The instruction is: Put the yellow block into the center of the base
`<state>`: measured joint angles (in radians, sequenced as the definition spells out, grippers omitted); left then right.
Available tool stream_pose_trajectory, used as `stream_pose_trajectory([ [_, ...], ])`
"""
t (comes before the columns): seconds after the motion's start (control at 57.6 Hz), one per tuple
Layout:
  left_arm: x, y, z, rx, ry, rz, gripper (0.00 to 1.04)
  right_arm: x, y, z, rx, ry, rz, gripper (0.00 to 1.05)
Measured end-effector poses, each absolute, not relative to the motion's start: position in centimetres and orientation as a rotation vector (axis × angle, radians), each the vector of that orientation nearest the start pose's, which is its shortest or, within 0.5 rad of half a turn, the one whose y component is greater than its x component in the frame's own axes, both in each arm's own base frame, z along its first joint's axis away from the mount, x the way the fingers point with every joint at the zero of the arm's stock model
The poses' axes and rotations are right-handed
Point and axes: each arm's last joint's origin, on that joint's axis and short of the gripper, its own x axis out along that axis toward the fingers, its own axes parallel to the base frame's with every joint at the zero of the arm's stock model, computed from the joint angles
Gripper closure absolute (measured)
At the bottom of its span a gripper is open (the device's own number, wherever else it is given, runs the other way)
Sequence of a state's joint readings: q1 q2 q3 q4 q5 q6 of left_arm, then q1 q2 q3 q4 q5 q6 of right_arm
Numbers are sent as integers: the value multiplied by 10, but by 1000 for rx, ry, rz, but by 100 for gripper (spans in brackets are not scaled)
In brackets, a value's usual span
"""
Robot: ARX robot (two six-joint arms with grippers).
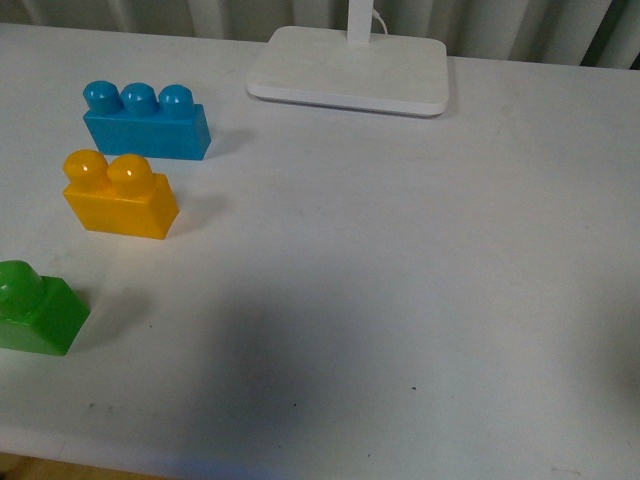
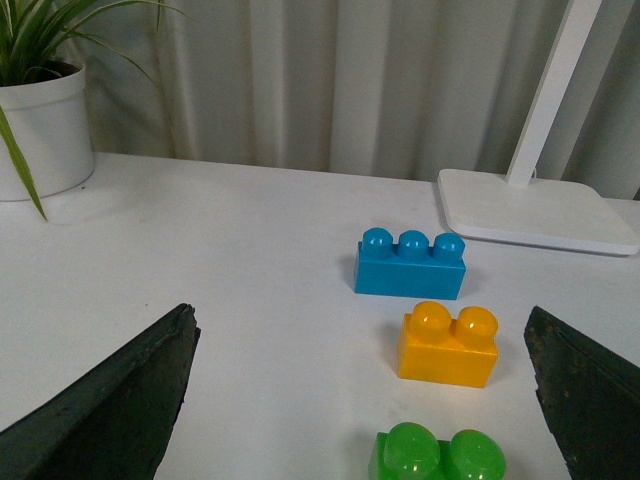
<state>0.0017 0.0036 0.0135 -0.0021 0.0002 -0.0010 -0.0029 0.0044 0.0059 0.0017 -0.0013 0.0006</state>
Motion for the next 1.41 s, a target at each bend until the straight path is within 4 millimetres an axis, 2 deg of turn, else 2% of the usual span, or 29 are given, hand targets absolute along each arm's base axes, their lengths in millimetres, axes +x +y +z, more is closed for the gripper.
stream_pose_trajectory([
  [0.834,97,0,168,-1,-8,2,6,98,0,165,0,-3,-2,9],
  [0.886,97,0,168,-1,-8,2,6,98,-2,165,-31,130,-83,9],
  [0.938,97,0,168,-1,-8,1,6,105,-7,170,-45,280,-98,9],
  [1.129,97,0,168,-1,-8,2,6,145,-52,198,-70,527,-148,9],
  [1.407,97,0,168,-1,-8,1,6,207,-114,196,-123,785,-195,9],
])
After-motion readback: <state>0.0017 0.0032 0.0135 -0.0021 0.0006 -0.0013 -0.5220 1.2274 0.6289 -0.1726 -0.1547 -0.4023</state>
